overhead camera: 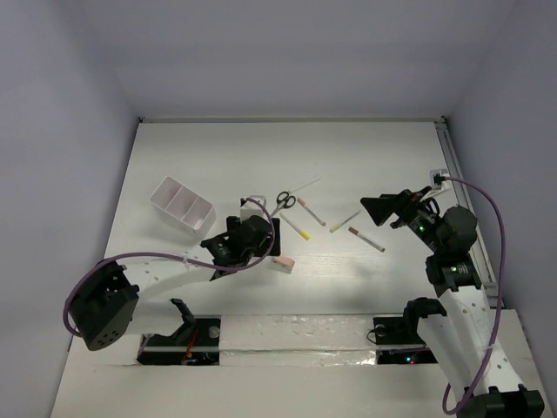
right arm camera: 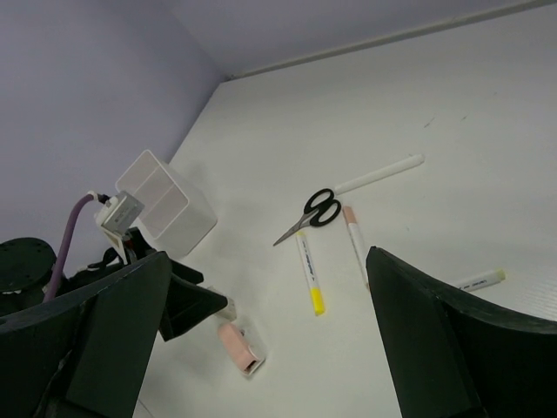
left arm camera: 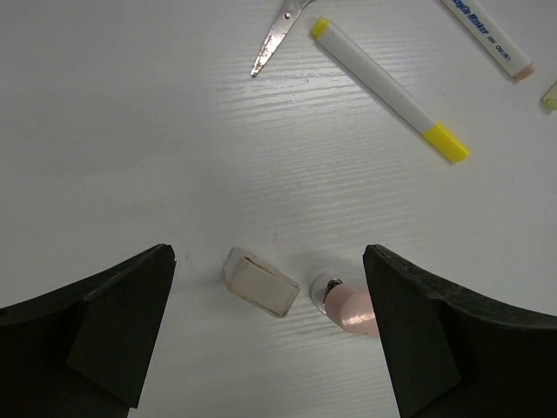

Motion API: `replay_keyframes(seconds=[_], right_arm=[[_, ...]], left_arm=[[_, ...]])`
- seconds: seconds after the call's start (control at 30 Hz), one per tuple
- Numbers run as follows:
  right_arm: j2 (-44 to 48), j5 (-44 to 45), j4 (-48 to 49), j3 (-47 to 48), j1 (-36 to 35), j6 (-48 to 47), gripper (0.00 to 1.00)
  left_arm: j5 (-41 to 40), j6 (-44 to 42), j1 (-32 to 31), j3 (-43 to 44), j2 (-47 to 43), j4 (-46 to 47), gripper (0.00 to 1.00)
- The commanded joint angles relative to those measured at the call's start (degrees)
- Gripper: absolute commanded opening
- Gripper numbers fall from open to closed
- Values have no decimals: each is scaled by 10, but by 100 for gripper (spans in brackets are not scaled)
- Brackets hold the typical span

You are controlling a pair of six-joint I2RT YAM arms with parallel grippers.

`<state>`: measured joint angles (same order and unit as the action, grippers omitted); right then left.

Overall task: Sort the stationery into containers
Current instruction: Pick up the stationery from the center of the board.

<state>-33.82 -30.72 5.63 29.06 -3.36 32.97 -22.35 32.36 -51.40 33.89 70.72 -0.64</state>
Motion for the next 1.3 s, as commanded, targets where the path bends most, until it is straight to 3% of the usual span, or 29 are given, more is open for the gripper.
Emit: replay_keyframes(seconds=[0.0,0.03,0.13,0.23,0.63,0.73,0.97,1.17,1.27], right_arm=[[5,-14,36,-2,-1,-7,100],[4,-14,38,-2,-1,-7,100],[1,-18,40,-3,-1,-5,100],[-1,-20,40,-3,-1,-5,100],[-3,-16,39,-3,-1,-6,100],[-4,-16,39,-5,-1,-5,100],[-4,-16,40,-5,-1,-6,100],[-4,-16,40,-5,-1,-5,100],[-3,-17,40,-5,-1,-5,100]], left_arm=[[-13,-4,-1,4,-4,29,88],[-14,-4,-1,1,-5,30,80],[-11,-3,-1,-6,-2,37,70],[-5,-3,-1,-8,9,39,65],[-9,-4,-1,-15,24,20,63],[-14,-2,-1,-19,22,18,49],[-13,1,-1,-21,25,17,36],[-16,0,-1,-15,18,11,16],[-22,-3,-1,-1,9,8,13]])
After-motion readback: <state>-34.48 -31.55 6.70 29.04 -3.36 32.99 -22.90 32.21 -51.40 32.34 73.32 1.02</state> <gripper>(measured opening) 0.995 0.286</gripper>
